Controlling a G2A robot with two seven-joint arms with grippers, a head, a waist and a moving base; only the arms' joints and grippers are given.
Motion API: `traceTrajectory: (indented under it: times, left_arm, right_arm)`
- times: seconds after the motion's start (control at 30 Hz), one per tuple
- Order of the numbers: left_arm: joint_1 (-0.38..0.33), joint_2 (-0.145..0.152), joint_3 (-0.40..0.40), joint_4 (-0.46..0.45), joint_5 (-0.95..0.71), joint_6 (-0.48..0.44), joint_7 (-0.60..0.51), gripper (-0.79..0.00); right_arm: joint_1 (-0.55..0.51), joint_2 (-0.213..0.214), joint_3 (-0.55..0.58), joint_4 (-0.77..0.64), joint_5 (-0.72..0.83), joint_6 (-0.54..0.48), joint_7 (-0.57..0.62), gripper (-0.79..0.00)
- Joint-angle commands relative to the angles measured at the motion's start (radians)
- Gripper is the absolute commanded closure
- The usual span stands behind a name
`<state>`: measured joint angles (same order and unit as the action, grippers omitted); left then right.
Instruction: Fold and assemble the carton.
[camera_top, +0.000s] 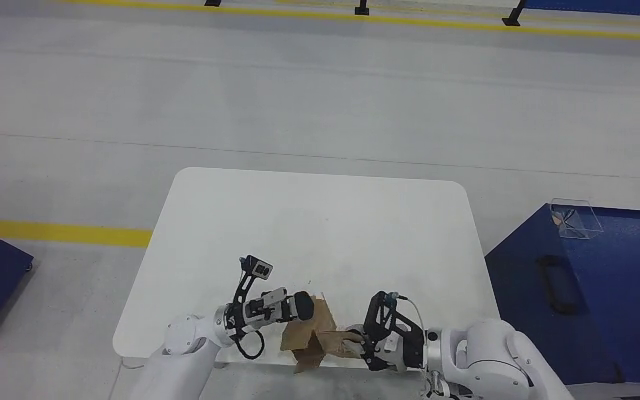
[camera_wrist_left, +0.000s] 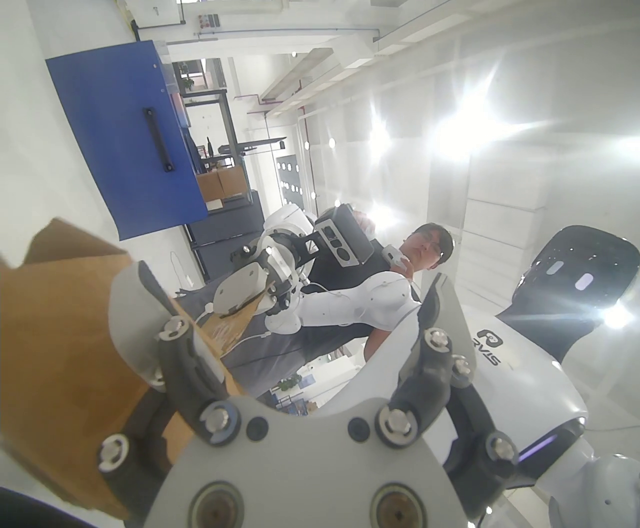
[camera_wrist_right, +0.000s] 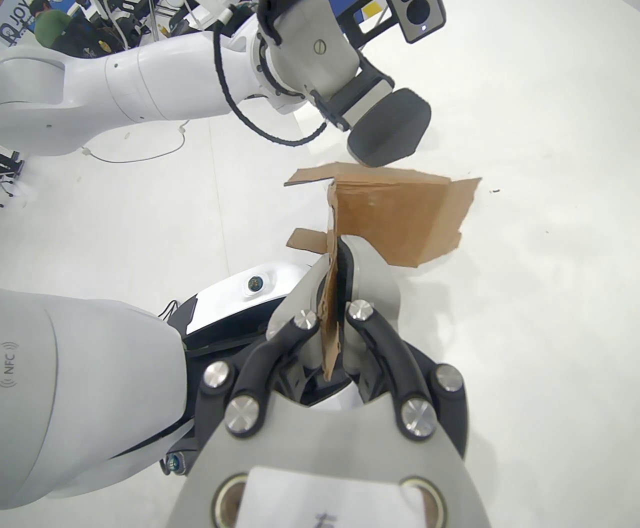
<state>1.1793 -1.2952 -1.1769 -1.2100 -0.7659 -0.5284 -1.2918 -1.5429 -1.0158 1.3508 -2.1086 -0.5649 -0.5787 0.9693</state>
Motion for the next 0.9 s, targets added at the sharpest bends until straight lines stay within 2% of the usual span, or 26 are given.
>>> traceTrajectory:
  times: [0.0, 0.33, 0.63, 0.7, 0.8, 0.87]
  left_arm:
    - [-0.002, 0.002, -0.001, 0.007, 0.015, -0.004, 0.004, -0.785]
    - [0.007, 0.006, 0.017, 0.011, 0.019, 0.002, -0.002, -0.785]
    - [0.009, 0.006, 0.011, -0.001, 0.0, -0.015, 0.015, -0.785]
    - [0.009, 0.006, 0.011, -0.001, 0.0, -0.015, 0.015, -0.785]
    - [0.016, 0.006, -0.008, -0.003, -0.013, -0.011, 0.095, -0.785]
    - [0.021, 0.011, -0.035, -0.013, 0.005, -0.054, 0.12, -0.785]
  right_arm:
    - [-0.002, 0.003, 0.003, -0.004, 0.006, -0.002, -0.002, 0.0]
    - [-0.017, 0.01, 0.022, -0.013, 0.034, 0.02, -0.071, 0.0]
    - [-0.017, 0.01, 0.022, -0.013, 0.034, 0.02, -0.071, 0.0]
    - [-0.018, 0.01, 0.008, -0.006, -0.003, 0.048, -0.07, 0.0]
    - [-0.01, 0.008, -0.001, -0.001, 0.002, 0.076, -0.112, 0.0]
    - [-0.005, 0.01, 0.015, 0.005, 0.03, 0.089, -0.128, 0.0]
